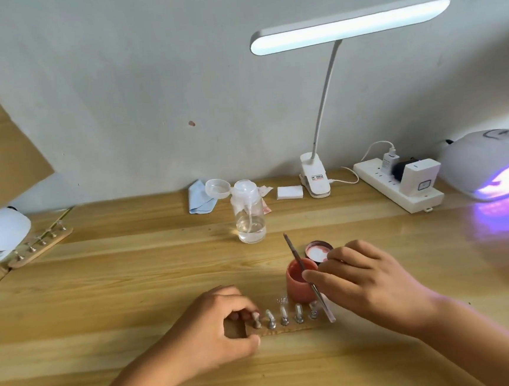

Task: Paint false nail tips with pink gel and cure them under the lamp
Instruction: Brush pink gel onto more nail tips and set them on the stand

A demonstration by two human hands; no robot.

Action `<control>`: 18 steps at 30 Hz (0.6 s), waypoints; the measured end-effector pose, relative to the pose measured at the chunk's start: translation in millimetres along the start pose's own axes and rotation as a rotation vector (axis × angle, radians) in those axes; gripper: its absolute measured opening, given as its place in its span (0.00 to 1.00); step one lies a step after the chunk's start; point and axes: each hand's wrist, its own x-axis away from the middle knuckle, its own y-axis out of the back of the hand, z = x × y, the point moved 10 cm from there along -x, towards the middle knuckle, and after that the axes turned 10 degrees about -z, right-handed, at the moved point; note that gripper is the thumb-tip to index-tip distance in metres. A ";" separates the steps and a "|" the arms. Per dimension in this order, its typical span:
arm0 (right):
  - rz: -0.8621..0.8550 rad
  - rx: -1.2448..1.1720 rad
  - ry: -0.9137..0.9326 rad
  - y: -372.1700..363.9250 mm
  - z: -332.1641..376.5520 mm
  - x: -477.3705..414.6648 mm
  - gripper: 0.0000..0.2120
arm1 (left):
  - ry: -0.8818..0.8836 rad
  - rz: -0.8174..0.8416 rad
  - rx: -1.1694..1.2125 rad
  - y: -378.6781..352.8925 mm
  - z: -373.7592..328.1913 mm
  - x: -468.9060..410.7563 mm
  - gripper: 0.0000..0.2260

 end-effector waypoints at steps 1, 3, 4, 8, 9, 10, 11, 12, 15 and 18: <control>0.004 -0.002 0.013 -0.3 0.8 -0.3 0.08 | 0.007 0.007 0.009 0.0 1.0 0.0 0.13; 0.006 -0.003 0.035 0.1 2.7 -0.5 0.10 | 0.024 0.016 0.039 0.6 4.0 0.7 0.14; 0.005 -0.003 0.042 0.8 3.5 -0.2 0.11 | 0.030 0.016 0.056 1.0 5.1 1.1 0.14; -0.011 0.003 0.070 4.3 5.5 -1.7 0.12 | 0.027 -0.015 0.066 2.0 5.5 2.8 0.11; -0.024 0.004 0.074 6.0 5.6 -2.2 0.12 | 0.027 -0.027 0.067 2.0 5.2 2.8 0.10; -0.040 0.006 0.075 7.9 5.4 -2.5 0.12 | 0.025 -0.037 0.069 1.7 4.9 2.6 0.09; -0.059 0.010 0.071 10.2 4.8 -2.5 0.12 | 0.025 -0.045 0.071 1.2 4.8 2.2 0.08; -0.081 0.016 0.061 12.6 3.7 -2.2 0.11 | 0.025 -0.052 0.072 1.1 4.6 1.9 0.07; -0.160 0.018 -0.041 23.1 -5.7 -4.2 0.11 | 0.016 -0.067 0.072 2.0 2.8 0.2 0.09; -0.257 -0.037 -0.223 38.0 -22.2 -7.6 0.06 | -0.011 -0.074 0.049 2.9 -1.2 -1.8 0.14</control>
